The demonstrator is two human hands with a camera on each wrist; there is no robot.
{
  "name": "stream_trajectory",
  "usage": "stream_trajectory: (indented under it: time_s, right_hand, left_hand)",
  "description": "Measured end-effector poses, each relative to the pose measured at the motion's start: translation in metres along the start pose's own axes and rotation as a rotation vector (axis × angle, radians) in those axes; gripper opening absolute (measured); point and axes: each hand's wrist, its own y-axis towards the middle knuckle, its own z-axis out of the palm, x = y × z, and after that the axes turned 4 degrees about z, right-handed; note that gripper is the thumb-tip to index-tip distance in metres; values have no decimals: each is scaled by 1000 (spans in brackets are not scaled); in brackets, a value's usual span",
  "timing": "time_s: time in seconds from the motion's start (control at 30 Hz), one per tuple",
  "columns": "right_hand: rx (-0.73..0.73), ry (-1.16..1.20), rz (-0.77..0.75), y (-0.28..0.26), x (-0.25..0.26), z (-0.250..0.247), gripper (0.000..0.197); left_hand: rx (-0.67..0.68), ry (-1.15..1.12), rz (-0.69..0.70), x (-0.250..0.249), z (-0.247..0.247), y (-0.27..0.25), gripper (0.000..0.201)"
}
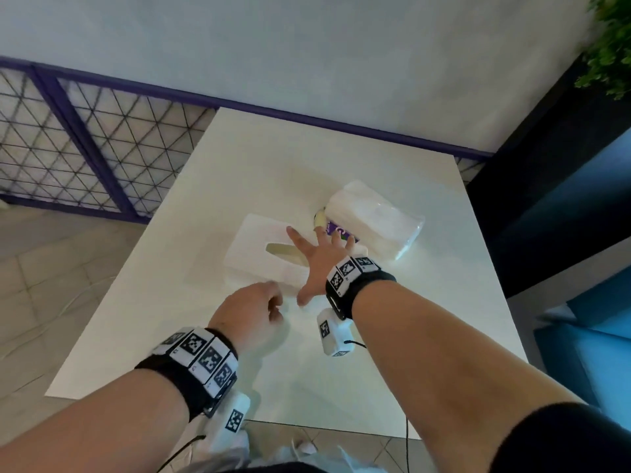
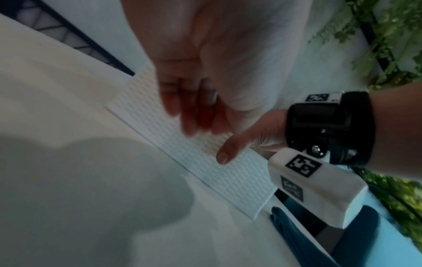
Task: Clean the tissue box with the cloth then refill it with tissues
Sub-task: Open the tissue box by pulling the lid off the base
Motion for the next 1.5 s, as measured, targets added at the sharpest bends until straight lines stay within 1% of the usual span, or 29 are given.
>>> stream_trajectory:
  time_s: [0.03, 0.07, 0.1, 0.13, 0.17, 0.2, 0.23, 0.3, 0.33, 0.4, 0.5, 0.57, 0.77, 0.83, 0.93, 1.0, 1.1, 1.2, 1.33, 1.43, 1.5]
  right_hand:
    - [-1, 35, 20, -2, 1, -2, 138]
    - [2, 101, 51, -5, 1, -4, 136]
    - [3, 191, 82, -7, -1, -6, 135]
    - [1, 296, 103, -9, -3, -7, 133]
    - [-2, 402, 113, -11, -6, -9, 132]
    - [-1, 510, 109, -13, -9, -9, 133]
    - [8, 618, 92, -16, -12, -10, 134]
    - [14, 811, 51, -25, -18, -11, 133]
    - [2, 890, 39, -29, -21, -11, 131]
    - [-22, 1037, 33, -38, -28, -11, 126]
    - [-37, 1164, 31, -46, -34, -9, 125]
    - [-33, 1194, 36, -49, -34, -7, 126]
    - [-26, 1238, 35, -55, -32, -6, 124]
    - [-39, 1233, 37, -56, -30, -7, 125]
    - [-71, 1183, 35, -56, -25, -9, 126]
    - [-83, 1144, 43, -56, -22, -11, 130]
    - [-80, 1100, 58, -56, -19, -12, 134]
    - [-66, 1060, 64, -57, -18, -12, 132]
    - [-41, 1026, 82, -56, -18, -11, 131]
    - [-32, 1045, 91, -56, -18, -9, 132]
    - [-45, 1105, 108, -55, -19, -9, 128]
  left_hand:
    - [64, -15, -87, 1, -1, 1, 15]
    - [119, -40, -168, 2, 0, 2, 28]
    - [148, -112, -252, 6, 0, 6, 45]
    - [159, -260, -333, 9, -1, 9, 62]
    - [153, -460, -387, 11, -4, 13, 75]
    - [126, -656, -397, 13, -6, 15, 80]
    - [88, -808, -370, 14, -8, 17, 76]
    - [48, -1014, -290, 10, -16, 17, 48]
    - [47, -1092, -245, 6, -20, 17, 38]
    - [62, -1178, -181, -4, -29, 16, 34]
    - [29, -1144, -152, -15, -34, 17, 36]
    - [-1, -1113, -160, -21, -36, 17, 38]
    - [-1, -1111, -179, -28, -39, 17, 43]
    - [-31, -1105, -198, -29, -40, 17, 42]
    - [-75, -1087, -225, -31, -40, 16, 47]
    - [-93, -1088, -239, -33, -40, 14, 46]
    - [-115, -1079, -267, -33, -37, 14, 43]
    - [-142, -1075, -294, -33, -32, 14, 42]
    - [-137, -1056, -305, -32, -30, 14, 41]
    - [-126, -1056, -306, -28, -28, 14, 36]
    - [-61, -1084, -295, -24, -28, 13, 44]
